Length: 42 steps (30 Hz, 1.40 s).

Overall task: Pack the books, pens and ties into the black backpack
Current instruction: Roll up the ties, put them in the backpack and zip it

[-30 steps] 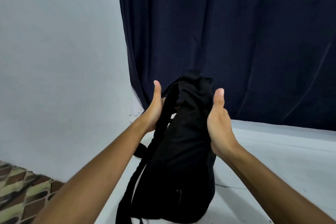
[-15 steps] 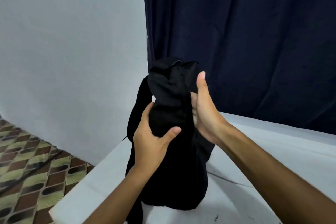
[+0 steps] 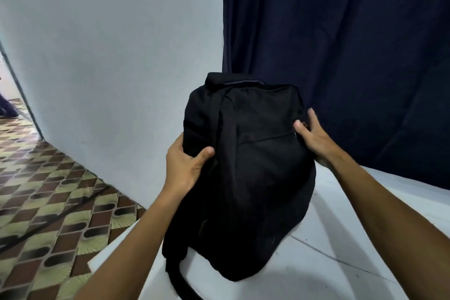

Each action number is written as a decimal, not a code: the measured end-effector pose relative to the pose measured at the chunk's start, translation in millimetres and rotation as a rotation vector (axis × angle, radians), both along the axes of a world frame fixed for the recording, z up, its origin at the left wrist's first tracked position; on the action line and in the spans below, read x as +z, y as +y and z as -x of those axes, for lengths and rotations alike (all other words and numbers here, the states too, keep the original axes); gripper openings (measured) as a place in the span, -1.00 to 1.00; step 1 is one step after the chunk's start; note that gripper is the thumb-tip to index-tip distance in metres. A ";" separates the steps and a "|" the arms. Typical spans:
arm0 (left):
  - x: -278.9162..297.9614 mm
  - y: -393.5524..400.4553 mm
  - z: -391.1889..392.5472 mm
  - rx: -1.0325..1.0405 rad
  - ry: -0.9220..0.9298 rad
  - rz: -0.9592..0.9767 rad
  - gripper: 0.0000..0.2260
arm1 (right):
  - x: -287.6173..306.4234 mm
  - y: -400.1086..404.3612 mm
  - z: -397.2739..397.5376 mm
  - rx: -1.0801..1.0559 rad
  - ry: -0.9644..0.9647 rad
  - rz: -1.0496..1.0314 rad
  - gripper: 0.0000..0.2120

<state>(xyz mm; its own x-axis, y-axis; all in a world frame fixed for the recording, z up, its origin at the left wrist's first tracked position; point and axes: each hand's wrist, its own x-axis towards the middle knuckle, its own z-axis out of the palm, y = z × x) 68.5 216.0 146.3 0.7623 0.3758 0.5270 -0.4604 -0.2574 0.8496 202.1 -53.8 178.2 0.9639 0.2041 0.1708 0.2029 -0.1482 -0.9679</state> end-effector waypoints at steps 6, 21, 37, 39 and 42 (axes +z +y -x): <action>-12.0 -19.9 35.8 0.293 -0.192 0.021 -0.10 | -13.7 42.0 -23.0 -0.050 -0.049 -0.058 -0.54; 2.6 -7.2 -18.8 0.107 0.067 0.072 -0.08 | -13.5 18.4 -0.3 -0.090 -0.032 -0.069 -0.71; 17.5 -138.4 -93.6 -0.405 0.129 0.153 -0.76 | 5.6 -130.1 93.7 -0.607 -0.189 -0.141 -0.83; 16.5 -171.3 -94.5 -0.480 0.132 0.163 -0.78 | 5.2 -159.0 109.0 -0.692 -0.202 -0.159 -0.82; 16.1 -210.5 -93.1 -0.556 0.120 0.183 -0.78 | 3.2 -191.6 122.2 -0.806 -0.230 -0.171 -0.80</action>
